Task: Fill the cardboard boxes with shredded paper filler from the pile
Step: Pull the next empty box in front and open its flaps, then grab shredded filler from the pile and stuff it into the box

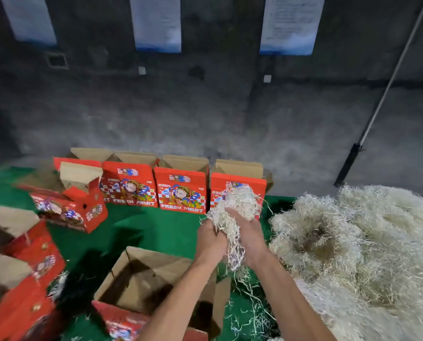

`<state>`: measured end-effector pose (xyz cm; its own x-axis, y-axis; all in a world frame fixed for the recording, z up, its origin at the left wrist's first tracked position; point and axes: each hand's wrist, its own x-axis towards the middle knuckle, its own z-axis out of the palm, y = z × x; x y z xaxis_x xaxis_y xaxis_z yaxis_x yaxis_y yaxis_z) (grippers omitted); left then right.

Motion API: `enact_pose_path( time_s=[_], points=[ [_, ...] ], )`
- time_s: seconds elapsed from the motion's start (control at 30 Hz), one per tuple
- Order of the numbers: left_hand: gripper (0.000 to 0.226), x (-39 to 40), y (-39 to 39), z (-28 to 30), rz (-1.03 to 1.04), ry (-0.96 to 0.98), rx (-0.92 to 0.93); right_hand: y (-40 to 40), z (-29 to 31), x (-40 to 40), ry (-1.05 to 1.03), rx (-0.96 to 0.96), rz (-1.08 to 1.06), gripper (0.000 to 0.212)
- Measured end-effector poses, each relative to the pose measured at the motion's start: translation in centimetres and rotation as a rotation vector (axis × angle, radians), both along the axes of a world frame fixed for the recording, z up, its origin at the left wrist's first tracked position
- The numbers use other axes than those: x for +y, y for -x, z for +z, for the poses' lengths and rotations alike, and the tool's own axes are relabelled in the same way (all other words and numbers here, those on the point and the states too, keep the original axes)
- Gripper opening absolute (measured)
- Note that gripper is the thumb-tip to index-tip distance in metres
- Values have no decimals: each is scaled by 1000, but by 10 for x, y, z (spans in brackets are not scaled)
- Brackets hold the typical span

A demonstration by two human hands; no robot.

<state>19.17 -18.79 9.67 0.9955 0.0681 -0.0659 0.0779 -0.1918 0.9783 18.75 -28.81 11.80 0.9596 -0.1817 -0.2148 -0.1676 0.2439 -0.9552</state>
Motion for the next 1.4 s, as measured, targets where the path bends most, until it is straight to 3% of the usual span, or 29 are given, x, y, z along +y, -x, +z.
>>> enact_pose_path(
  time_s=[0.07,0.2,0.37,0.47,0.57,0.77,0.83,0.9,0.93,1.0,1.03,1.07,1.1,1.13,1.23,1.33,1.4],
  points=[
    [18,35,14,1,1,40,-10,1,10,25,30,-15,-2,117],
    [60,103,42,-20,-69,-142,-27,3,44,70,57,-97,-6,109],
    [46,159,64,-32,-68,-166,-87,5,67,116,63,-154,5,100],
    [55,174,74,-22,26,-125,-200,9,71,141,19,-157,-1,99],
    [69,179,85,-21,41,-242,-240,12,77,159,6,-178,4,104],
    [110,170,78,-10,-15,87,14,21,72,182,87,-142,60,100],
    [100,172,70,-4,-29,88,115,24,67,181,152,-154,99,92],
    [65,181,64,0,-77,-38,84,26,61,177,182,-129,131,98],
    [48,187,60,1,-107,-183,40,27,58,175,202,-105,144,91],
    [27,197,50,3,-51,-315,-16,30,54,168,263,-136,139,53],
    [24,200,46,5,-20,-212,0,32,50,165,322,-154,111,42],
    [21,203,42,4,14,-45,22,34,43,160,376,-156,87,44],
    [19,206,40,2,52,135,78,38,34,154,426,-136,74,55],
    [27,213,39,-1,73,168,145,44,23,148,478,-102,88,63],
    [56,229,42,-33,-131,-197,212,58,-24,139,713,-7,224,68],
    [16,232,46,-53,-264,-465,243,62,-76,136,1012,89,247,46],
    [16,227,44,-57,-306,-557,262,60,-105,137,1135,166,267,51]
  ],
)
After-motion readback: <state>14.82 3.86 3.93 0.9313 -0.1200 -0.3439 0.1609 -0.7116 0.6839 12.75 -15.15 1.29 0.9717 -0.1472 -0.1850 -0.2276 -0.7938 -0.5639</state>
